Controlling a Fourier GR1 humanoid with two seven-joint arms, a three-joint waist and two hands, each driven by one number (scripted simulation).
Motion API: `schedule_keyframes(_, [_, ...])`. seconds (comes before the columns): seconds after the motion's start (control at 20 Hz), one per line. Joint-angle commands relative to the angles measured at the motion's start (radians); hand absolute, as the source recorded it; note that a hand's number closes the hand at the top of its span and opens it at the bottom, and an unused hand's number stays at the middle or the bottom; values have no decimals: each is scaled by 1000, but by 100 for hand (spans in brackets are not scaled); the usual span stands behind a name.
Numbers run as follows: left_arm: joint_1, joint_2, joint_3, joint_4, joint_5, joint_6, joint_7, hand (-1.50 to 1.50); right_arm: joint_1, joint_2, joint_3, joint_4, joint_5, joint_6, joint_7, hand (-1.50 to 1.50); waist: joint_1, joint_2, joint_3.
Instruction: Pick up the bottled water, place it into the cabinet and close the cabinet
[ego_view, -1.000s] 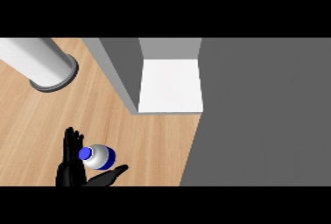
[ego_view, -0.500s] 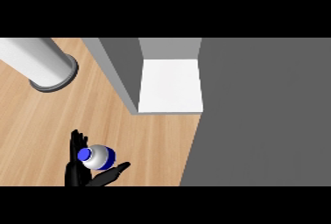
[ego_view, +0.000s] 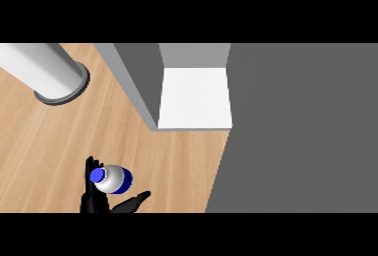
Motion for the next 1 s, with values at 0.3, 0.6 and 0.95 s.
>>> schedule_keyframes(0.3, [-46,-3,17,145,80,-127,-150,-150,-49,-2,9,-105,118,-22,121,-150,4,1,0])
schedule_keyframes(0.6, [-86,35,70,151,125,-222,-136,150,1,-44,11,-120,90,-19,75,-150,3,1,1])
schedule_keyframes(0.95, [-125,-3,14,168,175,-186,-168,150,31,-50,43,-96,106,-36,25,-150,0,0,1])
